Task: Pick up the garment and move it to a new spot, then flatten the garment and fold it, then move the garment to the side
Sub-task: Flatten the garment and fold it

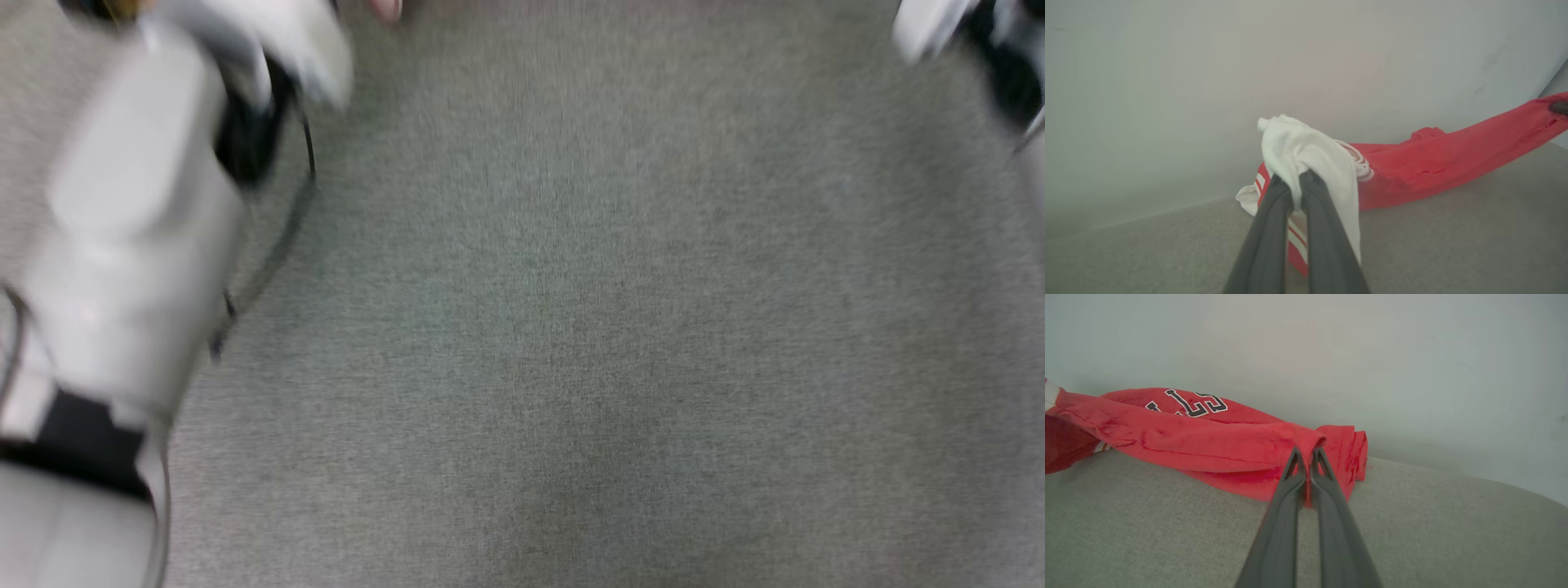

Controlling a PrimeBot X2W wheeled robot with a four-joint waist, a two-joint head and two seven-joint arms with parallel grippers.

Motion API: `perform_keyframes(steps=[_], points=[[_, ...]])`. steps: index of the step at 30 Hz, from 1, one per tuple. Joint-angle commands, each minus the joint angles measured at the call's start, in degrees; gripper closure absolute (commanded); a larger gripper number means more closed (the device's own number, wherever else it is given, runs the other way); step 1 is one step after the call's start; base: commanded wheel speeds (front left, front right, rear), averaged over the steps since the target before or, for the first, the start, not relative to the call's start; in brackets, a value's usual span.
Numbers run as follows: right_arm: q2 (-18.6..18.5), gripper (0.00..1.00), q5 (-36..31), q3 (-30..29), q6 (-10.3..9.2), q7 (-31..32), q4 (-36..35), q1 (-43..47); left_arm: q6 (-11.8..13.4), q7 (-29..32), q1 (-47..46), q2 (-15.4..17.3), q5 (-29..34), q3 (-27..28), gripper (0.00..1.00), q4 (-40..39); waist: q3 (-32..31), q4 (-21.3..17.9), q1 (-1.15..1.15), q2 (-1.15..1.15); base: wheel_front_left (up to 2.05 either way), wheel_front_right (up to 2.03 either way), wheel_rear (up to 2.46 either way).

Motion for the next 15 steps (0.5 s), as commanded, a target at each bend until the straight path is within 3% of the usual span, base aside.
perform_keyframes(steps=[1, 8, 12, 15], points=[[-0.79, 1.00, 2.15, 1.75, -0.02, -0.57, -0.77, 6.81, -0.05, -0.87, 6.71, 1.03, -2.23, -1.75, 1.00, -1.57, -6.96, 0.80, -0.01, 0.00, 0.00, 0.00, 0.00], [-3.75, 1.00, 7.34, 3.71, -0.02, -2.21, -6.79, 27.54, -0.02, -1.60, 27.56, 3.38, -6.52, -3.52, 1.00, -8.20, -18.01, 1.35, -0.01, 0.00, 0.00, 0.00, 0.00], [-5.16, 1.00, 8.36, 1.99, -0.03, -2.56, -10.09, 36.37, 1.29, -1.69, 35.24, 4.06, -6.25, -3.38, 1.00, -12.37, -21.77, 1.93, -0.01, 0.00, 0.00, 0.00, 0.00], [-5.52, 1.00, 7.86, -0.07, -0.02, -1.50, -13.86, 45.29, 3.94, -1.71, 43.78, 5.01, -6.54, -3.12, 1.00, -17.29, -25.29, 1.90, -0.01, 0.00, 0.00, 0.00, 0.00]])
